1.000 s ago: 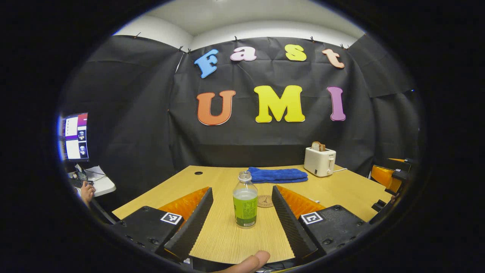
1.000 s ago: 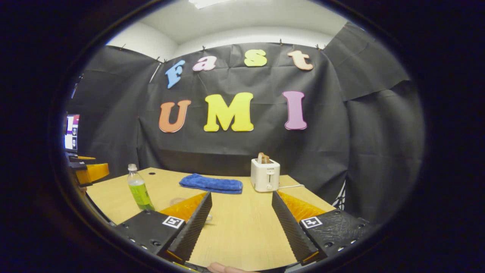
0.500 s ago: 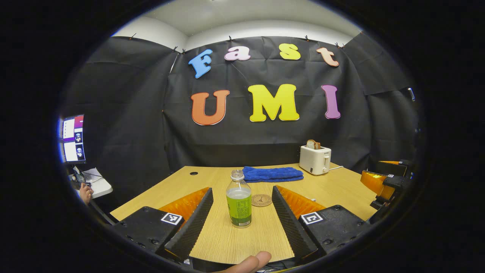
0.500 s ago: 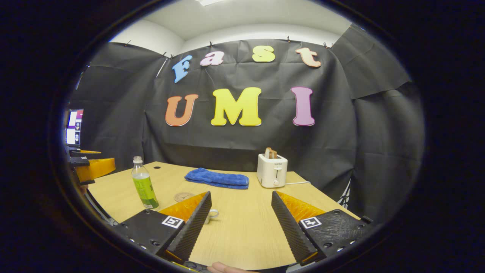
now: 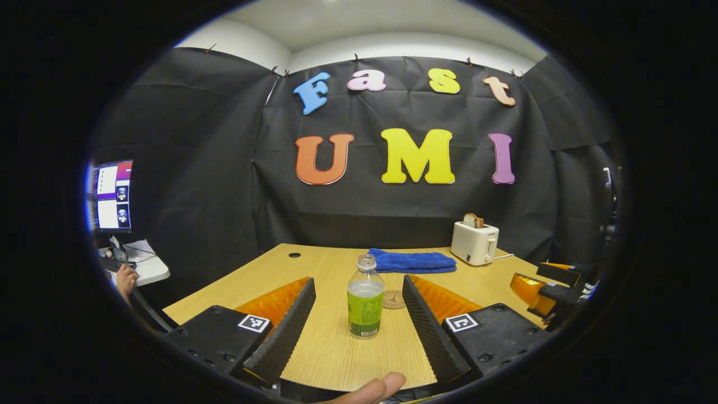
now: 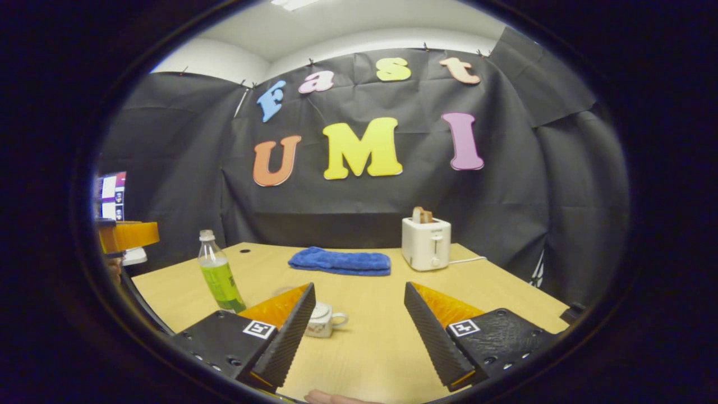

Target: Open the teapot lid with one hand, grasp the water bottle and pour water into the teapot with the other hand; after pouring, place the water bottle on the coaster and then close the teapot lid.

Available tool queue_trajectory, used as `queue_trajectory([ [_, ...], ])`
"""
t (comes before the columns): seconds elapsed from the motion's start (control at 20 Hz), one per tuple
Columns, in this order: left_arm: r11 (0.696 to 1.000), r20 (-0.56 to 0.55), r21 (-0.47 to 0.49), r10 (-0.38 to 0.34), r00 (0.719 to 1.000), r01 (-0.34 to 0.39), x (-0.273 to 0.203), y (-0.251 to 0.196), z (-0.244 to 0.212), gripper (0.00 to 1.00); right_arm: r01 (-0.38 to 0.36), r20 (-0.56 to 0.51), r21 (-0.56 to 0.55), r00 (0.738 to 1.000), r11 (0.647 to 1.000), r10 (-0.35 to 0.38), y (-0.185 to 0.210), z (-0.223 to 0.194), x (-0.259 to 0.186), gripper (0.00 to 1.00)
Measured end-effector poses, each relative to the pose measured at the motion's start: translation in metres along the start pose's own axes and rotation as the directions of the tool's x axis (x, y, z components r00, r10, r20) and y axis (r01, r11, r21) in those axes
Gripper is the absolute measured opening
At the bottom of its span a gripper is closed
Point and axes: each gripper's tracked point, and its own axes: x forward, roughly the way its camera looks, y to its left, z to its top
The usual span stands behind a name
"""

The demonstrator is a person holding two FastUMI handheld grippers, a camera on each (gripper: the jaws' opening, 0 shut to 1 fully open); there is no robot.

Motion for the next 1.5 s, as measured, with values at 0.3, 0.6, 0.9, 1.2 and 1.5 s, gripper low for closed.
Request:
queue_trajectory([
  [0.3, 0.998, 0.004, -0.006, 0.068, 0.998, -0.068, 0.005, 0.035, 0.001, 0.98, -0.065, -0.032, -0.016, 0.997, 0.998, 0.065, 0.041, -0.029, 0.059, 0.95],
  [0.6, 0.994, -0.034, -0.029, 0.108, 0.994, -0.109, 0.016, 0.06, -0.013, 0.98, -0.011, -0.112, -0.017, 0.994, 1.0, 0.009, 0.052, -0.06, 0.097, 0.9],
  [0.9, 0.994, -0.06, -0.025, 0.106, 0.992, -0.108, 0.021, 0.062, -0.021, 0.98, 0.014, -0.121, -0.043, 0.993, 0.999, -0.019, 0.058, -0.071, 0.111, 0.58],
  [1.2, 0.995, -0.084, -0.021, 0.1, 0.991, -0.103, 0.024, 0.057, -0.027, 0.98, 0.005, -0.126, -0.069, 0.992, 0.998, -0.014, 0.061, -0.08, 0.115, 0.22],
  [1.5, 0.996, -0.088, -0.019, 0.089, 0.992, -0.091, 0.025, 0.053, -0.029, 0.98, -0.018, -0.141, -0.036, 0.99, 0.999, 0.012, 0.062, -0.082, 0.118, 0.09],
])
